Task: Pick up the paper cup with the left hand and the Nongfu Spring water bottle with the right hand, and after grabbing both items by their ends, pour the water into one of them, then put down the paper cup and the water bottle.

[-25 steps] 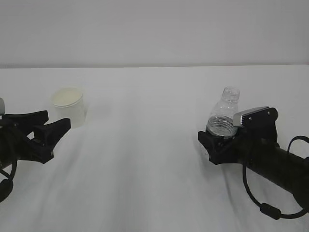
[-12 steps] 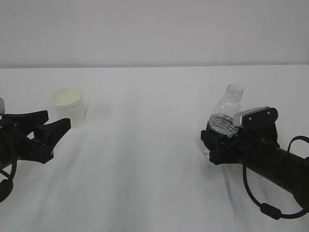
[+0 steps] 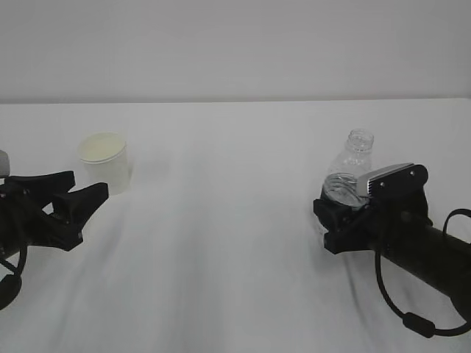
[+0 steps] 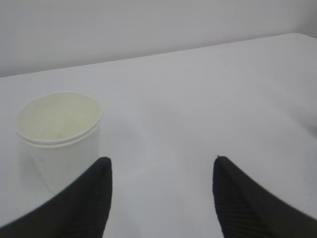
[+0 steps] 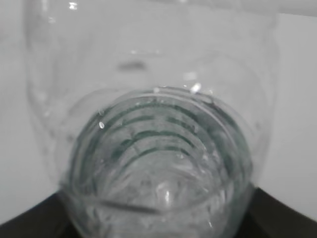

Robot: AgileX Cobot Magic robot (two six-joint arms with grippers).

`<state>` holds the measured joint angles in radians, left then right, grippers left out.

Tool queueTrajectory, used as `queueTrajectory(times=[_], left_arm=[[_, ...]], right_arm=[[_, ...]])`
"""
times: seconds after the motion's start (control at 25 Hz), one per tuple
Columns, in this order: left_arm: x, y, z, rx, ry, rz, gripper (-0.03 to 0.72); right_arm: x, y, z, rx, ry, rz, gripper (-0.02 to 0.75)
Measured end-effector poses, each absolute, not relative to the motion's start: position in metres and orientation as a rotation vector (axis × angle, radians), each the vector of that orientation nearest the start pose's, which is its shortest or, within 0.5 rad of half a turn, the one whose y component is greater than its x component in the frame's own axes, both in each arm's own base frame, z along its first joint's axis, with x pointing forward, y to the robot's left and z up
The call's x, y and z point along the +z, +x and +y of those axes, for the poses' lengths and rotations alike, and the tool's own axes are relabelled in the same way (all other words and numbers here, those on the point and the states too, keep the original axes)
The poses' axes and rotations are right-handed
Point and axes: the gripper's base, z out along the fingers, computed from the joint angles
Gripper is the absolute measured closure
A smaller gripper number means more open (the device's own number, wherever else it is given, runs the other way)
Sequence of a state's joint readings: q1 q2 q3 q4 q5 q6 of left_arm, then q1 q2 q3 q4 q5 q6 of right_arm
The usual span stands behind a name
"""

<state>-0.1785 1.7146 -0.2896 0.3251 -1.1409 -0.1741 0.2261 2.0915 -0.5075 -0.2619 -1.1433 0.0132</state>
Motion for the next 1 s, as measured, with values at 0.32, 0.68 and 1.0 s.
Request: queueTrajectory(times=[0.32, 0.68, 1.0], left_arm=[[0.137, 0.238, -0.063, -0.359, 0.271, 1.776, 0.228], [0.133, 0.24, -0.059, -0.334, 0.219, 1.796, 0.226], [0.137, 0.251, -0.059, -0.319, 0.188, 1.766, 0.097]], right_arm=[[0.09, 0.271, 0.082, 0.273, -0.482, 1.855, 0.3], [0.116, 0.25, 0.077, 0.259, -0.469, 1.805, 0.3], [0.137, 0.236, 0.073, 0.252, -0.458, 1.742, 0.3]])
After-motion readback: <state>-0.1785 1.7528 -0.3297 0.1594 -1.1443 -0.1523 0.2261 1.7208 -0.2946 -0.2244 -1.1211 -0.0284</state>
